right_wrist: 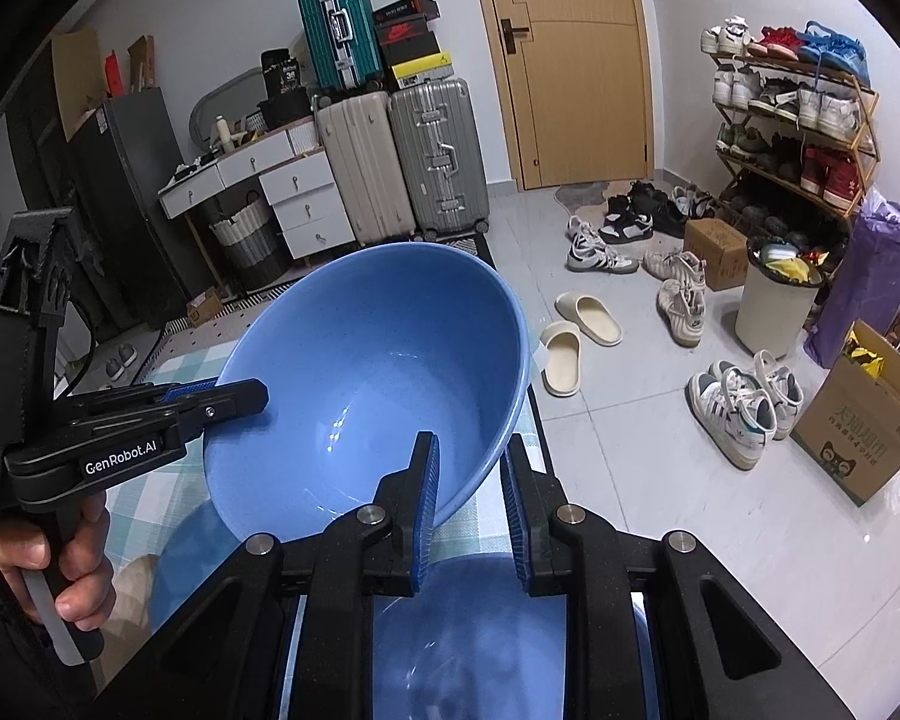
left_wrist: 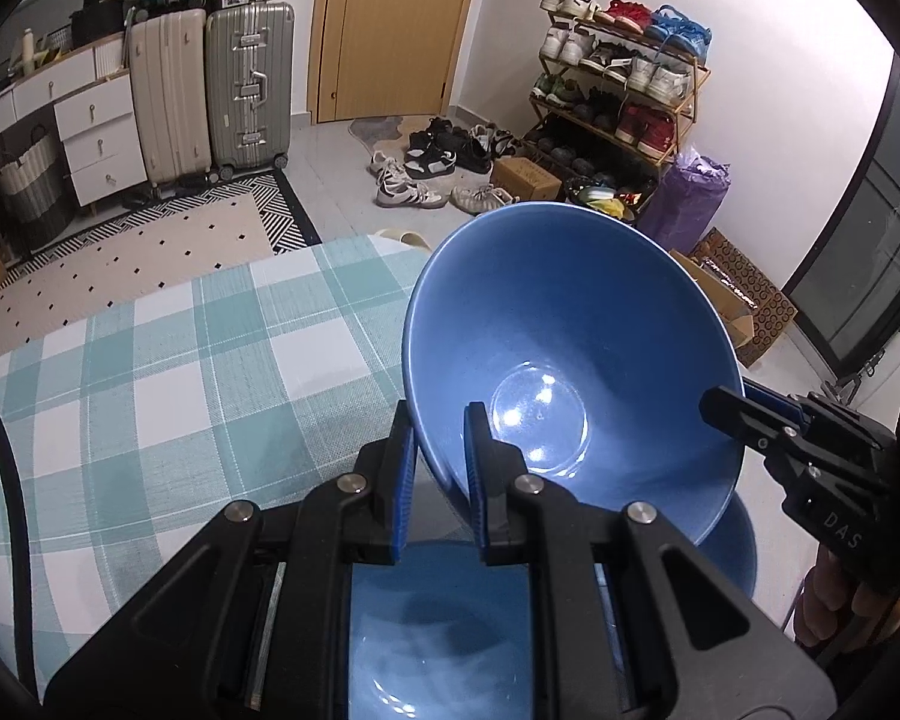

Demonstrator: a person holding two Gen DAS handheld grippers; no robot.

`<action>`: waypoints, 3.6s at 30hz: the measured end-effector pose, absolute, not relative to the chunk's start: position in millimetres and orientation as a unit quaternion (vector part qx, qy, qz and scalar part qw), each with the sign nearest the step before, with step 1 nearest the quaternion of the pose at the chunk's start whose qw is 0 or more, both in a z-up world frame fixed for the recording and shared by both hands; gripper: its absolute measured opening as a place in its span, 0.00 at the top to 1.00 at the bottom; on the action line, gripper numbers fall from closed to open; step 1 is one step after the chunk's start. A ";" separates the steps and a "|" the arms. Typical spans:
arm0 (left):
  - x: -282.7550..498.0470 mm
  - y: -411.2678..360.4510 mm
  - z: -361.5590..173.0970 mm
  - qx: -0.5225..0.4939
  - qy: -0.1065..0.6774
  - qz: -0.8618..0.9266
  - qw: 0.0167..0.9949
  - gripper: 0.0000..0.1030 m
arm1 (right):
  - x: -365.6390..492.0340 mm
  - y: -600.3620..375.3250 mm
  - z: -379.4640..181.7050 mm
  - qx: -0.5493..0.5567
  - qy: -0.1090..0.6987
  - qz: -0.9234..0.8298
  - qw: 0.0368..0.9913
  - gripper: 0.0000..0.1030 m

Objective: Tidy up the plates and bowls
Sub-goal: 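Lift the blue bowl by its rim with the left gripper, then carry the blue bowl over another blue bowl and lower it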

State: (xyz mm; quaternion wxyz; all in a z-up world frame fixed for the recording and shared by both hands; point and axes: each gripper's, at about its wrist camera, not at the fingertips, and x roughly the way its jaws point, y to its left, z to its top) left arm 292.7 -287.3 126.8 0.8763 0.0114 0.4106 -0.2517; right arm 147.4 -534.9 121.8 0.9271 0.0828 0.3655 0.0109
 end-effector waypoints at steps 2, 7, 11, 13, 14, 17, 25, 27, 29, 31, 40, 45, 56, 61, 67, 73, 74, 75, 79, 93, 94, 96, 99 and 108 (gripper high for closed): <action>286.8 -285.6 132.6 0.010 0.408 -0.252 0.877 0.88 | 142.9 -532.3 126.5 0.082 0.362 0.012 0.929 0.80; 272.3 -279.3 145.4 0.010 0.401 -0.251 0.881 0.88 | 130.8 -526.0 137.9 0.080 0.354 0.016 0.932 0.79; 260.3 -272.2 154.3 0.006 0.396 -0.249 0.884 0.88 | 125.0 -521.4 144.8 0.078 0.350 0.022 0.933 0.79; 253.6 -267.8 158.8 0.005 0.393 -0.247 0.886 0.88 | 122.2 -517.2 147.3 0.078 0.347 0.025 0.934 0.79; 250.4 -265.5 160.4 0.004 0.392 -0.246 0.886 0.88 | 120.9 -515.7 148.7 0.078 0.346 0.027 0.935 0.79; 243.2 -259.0 164.4 0.001 0.390 -0.243 0.888 0.88 | 116.2 -510.7 152.3 0.079 0.342 0.034 0.936 0.79; 226.9 -241.5 170.6 -0.005 0.385 -0.235 0.893 0.88 | 103.7 -495.0 158.8 0.082 0.334 0.050 0.938 0.79; 225.4 -240.4 171.0 -0.005 0.385 -0.236 0.892 0.88 | 100.9 -492.4 161.0 0.083 0.332 0.052 0.938 0.79; 223.2 -239.0 171.7 -0.007 0.384 -0.235 0.893 0.88 | 98.1 -490.6 163.0 0.084 0.330 0.052 0.939 0.79; 217.8 -235.8 172.8 -0.009 0.384 -0.236 0.893 0.88 | 95.5 -488.5 164.7 0.082 0.328 0.053 0.939 0.79; 204.9 -223.8 175.5 -0.015 0.381 -0.237 0.893 0.88 | 86.0 -478.0 165.8 0.084 0.325 0.063 0.940 0.79; 190.3 -212.2 175.9 -0.017 0.379 -0.237 0.894 0.88 | 81.2 -470.0 162.1 0.087 0.326 0.071 0.939 0.79; 168.4 -195.3 166.1 -0.019 0.382 -0.236 0.893 0.88 | 74.9 -459.9 150.1 0.084 0.337 0.085 0.934 0.78; 163.1 -191.2 161.3 -0.017 0.383 -0.235 0.893 0.88 | 70.6 -453.9 144.0 0.078 0.340 0.088 0.933 0.78; 159.2 -189.0 155.1 -0.018 0.388 -0.233 0.892 0.88 | 64.7 -453.2 139.2 0.080 0.342 0.092 0.932 0.78; 158.0 -187.7 144.1 -0.017 0.395 -0.230 0.889 0.88 | 62.3 -449.8 132.8 0.078 0.347 0.094 0.930 0.78; 158.0 -186.6 141.9 -0.018 0.395 -0.230 0.889 0.88 | 61.7 -447.9 132.5 0.079 0.348 0.095 0.929 0.78; 157.4 -186.2 140.5 -0.017 0.396 -0.230 0.889 0.88 | 61.6 -447.2 132.2 0.079 0.348 0.095 0.929 0.78; 158.2 -183.3 133.1 -0.017 0.400 -0.229 0.887 0.88 | 62.3 -444.8 128.5 0.081 0.353 0.097 0.927 0.78; 156.1 -176.7 101.3 -0.005 0.414 -0.217 0.884 0.87 | 66.6 -440.2 101.4 0.085 0.376 0.099 0.917 0.78; 155.7 -176.8 98.9 -0.002 0.415 -0.216 0.884 0.87 | 67.2 -439.9 99.2 0.085 0.378 0.098 0.917 0.78; 155.2 -176.7 95.3 0.001 0.416 -0.213 0.884 0.87 | 66.8 -437.2 95.8 0.081 0.380 0.097 0.916 0.78; 153.7 -177.0 89.4 0.005 0.419 -0.211 0.883 0.87 | 68.1 -434.2 89.7 0.078 0.386 0.095 0.914 0.78; 154.0 -177.7 69.9 0.018 0.426 -0.200 0.882 0.87 | 66.3 -426.6 74.3 0.054 0.391 0.084 0.915 0.78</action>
